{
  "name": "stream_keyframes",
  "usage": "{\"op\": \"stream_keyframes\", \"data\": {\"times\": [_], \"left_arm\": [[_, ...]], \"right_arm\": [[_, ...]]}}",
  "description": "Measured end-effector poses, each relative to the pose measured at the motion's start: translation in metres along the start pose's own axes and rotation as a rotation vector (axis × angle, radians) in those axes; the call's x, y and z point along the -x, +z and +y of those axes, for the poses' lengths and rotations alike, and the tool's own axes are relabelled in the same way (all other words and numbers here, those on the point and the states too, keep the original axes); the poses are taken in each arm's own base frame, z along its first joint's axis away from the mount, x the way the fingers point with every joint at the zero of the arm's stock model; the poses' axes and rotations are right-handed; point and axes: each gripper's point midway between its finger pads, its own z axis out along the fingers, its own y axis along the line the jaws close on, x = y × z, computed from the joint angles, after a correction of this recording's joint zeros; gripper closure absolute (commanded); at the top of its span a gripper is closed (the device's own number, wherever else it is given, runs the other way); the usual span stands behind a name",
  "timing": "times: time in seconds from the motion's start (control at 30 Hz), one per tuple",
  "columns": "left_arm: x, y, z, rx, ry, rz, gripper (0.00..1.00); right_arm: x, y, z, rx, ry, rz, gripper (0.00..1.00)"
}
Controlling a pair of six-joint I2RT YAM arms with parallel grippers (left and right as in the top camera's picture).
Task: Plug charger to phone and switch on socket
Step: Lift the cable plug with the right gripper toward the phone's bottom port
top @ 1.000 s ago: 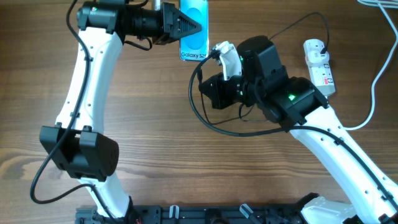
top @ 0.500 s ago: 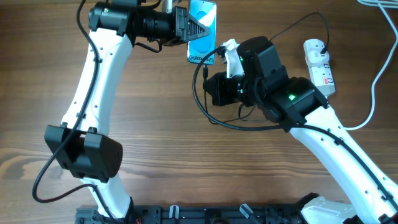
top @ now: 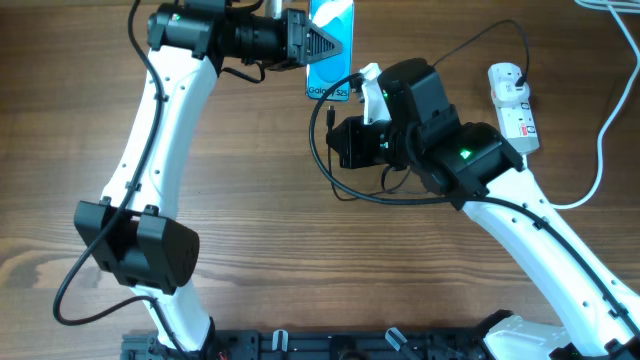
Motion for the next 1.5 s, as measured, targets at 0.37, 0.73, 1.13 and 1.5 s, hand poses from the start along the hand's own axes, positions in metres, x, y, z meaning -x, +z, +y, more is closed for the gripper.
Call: {"op": "stream_keyframes", "data": {"times": [0.37,0.73,1.13,1.5], "left_arm": [[0.0001,0.0047,0.0067,0.057,0.012,-0.006,0.96],[0.0001,0.0047,0.0066,0.057,0.012,-0.007,0.96],[-0.0006,0.0048,0.0041,0.042,0.012,-0.002,0.96],[-0.0016,0.0049,0.0010,0.024,0.012,0.003,0.96]], "right_arm": [[0.0016,0.0001,0.0008,0.003,0.002,-0.006,0.96],[0.0017,0.0001,0.0009,0.004,0.005,-0.007,0.96],[0.0017,0.0001,0.0009,0.004,0.012,-0.007,0.96],[0.0017,0.0001,0.0009,0.004,0.012,-0.007,0.96]]}}
